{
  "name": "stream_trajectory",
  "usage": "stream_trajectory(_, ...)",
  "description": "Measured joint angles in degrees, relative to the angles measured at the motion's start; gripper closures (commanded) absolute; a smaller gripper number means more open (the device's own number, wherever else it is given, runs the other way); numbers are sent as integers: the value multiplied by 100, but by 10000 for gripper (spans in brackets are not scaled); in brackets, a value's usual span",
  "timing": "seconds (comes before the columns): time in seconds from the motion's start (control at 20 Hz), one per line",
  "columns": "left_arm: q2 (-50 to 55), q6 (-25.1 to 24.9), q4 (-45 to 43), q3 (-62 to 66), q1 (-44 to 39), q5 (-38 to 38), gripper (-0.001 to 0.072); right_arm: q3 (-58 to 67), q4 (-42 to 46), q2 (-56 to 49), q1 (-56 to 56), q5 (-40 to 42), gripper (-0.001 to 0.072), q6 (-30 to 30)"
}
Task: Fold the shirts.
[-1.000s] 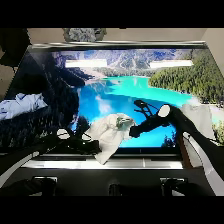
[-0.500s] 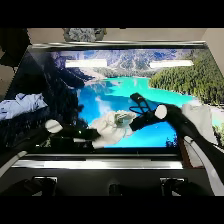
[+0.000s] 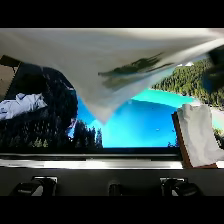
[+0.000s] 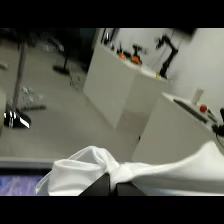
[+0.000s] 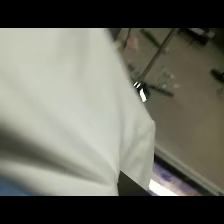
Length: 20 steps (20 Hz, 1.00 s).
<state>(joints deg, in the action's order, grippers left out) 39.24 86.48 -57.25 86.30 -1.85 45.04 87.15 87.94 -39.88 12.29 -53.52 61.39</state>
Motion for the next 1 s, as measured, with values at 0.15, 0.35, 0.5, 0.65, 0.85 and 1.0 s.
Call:
stream_trajectory(0.15,-247,122,-151,391,334,-28,684,227,101,525,-17,-581,654,55)
stream_trajectory(0.35,-304,251,-249,564,503,28,684,326,164,699,-26,-1786,654,81)
stream_trajectory(0.5,-155,293,-328,538,544,411,683,350,260,590,-28,-2103,654,94)
stream_trajectory(0.65,109,306,-378,131,560,1043,683,289,452,111,-31,-2138,654,96)
stream_trajectory(0.85,662,214,-415,-1145,566,1222,682,26,616,-1346,-33,-1495,654,184)
stream_trajectory(1.0,1322,-39,-426,-2094,566,861,682,-66,588,-2691,-33,-240,654,901)
